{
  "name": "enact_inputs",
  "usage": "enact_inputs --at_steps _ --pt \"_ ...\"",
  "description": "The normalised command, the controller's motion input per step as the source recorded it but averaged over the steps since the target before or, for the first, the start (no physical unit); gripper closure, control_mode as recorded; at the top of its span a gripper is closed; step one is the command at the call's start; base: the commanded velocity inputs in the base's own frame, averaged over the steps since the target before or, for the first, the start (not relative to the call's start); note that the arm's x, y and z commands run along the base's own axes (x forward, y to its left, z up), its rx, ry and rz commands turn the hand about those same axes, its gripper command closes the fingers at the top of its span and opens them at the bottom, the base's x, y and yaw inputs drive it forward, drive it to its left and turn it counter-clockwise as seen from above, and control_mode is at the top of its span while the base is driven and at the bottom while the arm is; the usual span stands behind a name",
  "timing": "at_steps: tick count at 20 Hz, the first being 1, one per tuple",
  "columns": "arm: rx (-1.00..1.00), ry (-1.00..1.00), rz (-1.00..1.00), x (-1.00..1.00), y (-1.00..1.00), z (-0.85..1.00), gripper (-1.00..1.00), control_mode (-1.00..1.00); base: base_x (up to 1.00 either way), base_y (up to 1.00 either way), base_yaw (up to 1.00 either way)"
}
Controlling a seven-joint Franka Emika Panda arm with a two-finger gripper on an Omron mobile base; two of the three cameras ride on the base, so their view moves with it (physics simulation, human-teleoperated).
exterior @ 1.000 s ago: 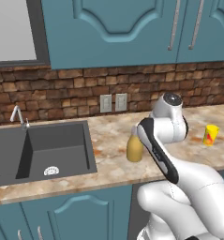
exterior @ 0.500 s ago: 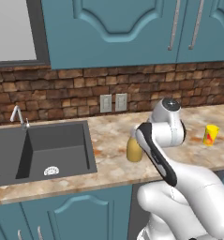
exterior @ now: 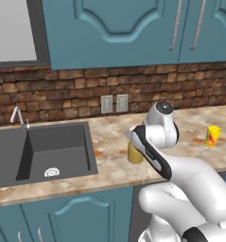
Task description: Place the pitcher and cup on the dining counter for serving.
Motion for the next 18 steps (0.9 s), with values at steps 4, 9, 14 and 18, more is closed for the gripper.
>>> enact_inputs --at_steps 4,9,14,18 --pt "0.0 0.0 0.0 0.25 0.08 -0.11 -1.0 -1.0 0.0 0.0 0.0" --pt "0.0 0.0 -0.01 0.23 0.0 -0.05 -1.0 -1.0 0.0 0.0 0.0" --pt "0.0 0.0 -0.01 0.19 0.0 -0.07 -1.0 -1.0 0.0 0.0 0.0" --pt "0.0 0.0 0.0 0.15 0.0 -0.12 -1.0 -1.0 0.0 0.0 0.0"
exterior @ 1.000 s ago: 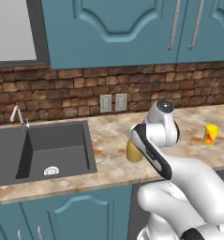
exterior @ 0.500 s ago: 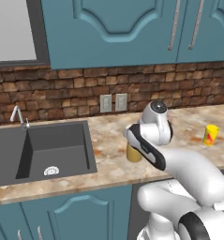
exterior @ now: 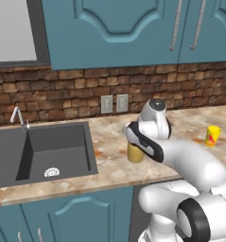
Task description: Place the pitcher and cup on the dining counter for serving.
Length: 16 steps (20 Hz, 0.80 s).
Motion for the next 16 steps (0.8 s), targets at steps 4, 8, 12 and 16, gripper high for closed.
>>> enact_inputs --at_steps 4,8,12,16 --pt "0.0 -0.01 0.0 0.1 0.0 -0.17 -1.0 -1.0 0.0 0.0 0.0" --pt "0.0 -0.01 0.0 0.07 0.0 -0.23 -1.0 -1.0 0.0 0.0 0.0" --pt "0.0 -0.01 0.0 0.03 0.0 -0.32 -1.0 -1.0 0.0 0.0 0.0" --pt "0.0 -0.01 0.0 0.01 0.0 -0.4 -1.0 -1.0 0.0 0.0 0.0"
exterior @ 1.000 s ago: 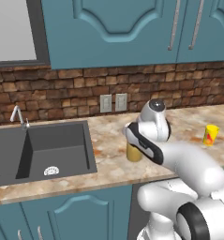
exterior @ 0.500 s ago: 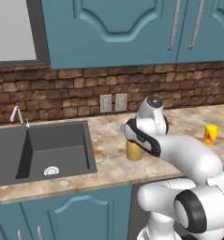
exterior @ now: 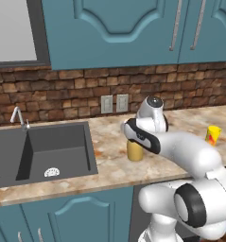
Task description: Place the pitcher and cup on the dining counter for serving.
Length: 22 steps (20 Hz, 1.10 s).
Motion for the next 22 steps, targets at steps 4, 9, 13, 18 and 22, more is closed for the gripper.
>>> enact_inputs --at_steps 4,9,13,18,22 --pt "0.0 0.0 0.0 0.0 0.0 -0.49 1.0 -1.0 0.0 0.0 0.0" --pt "0.0 0.0 0.0 0.0 0.0 -0.54 1.0 -1.0 0.0 0.0 0.0" --pt "0.0 0.0 0.0 0.0 0.0 -0.24 1.0 -1.0 0.0 0.0 0.0" --pt "0.0 0.0 0.0 -0.12 -0.02 0.0 1.0 -1.0 0.0 0.0 0.0" --pt "0.0 -0.13 0.0 -0.78 -0.28 0.41 1.0 -1.0 0.0 0.0 0.0"
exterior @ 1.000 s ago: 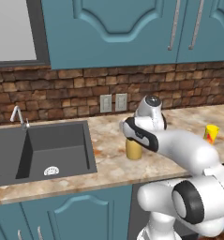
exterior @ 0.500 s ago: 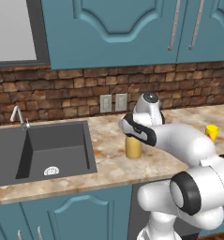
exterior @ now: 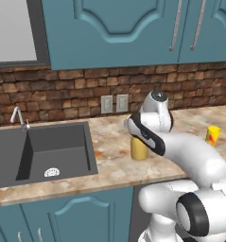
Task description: Place the pitcher and cup on the dining counter for serving.
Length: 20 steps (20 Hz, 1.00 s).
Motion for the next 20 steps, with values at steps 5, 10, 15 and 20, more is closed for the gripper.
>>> enact_inputs --at_steps 5,10,15,20 --pt "0.0 -0.35 0.0 -0.76 -0.4 0.78 1.0 -1.0 0.0 0.0 0.0" --pt "-0.01 -0.32 0.01 -0.92 -0.29 0.57 1.0 -1.0 0.0 0.0 0.0" --pt "0.0 -0.14 0.0 -0.53 -0.08 0.47 1.0 -1.0 0.0 0.0 0.0" --pt "0.0 -0.02 0.0 -0.04 0.0 0.4 1.0 -1.0 0.0 0.0 0.0"
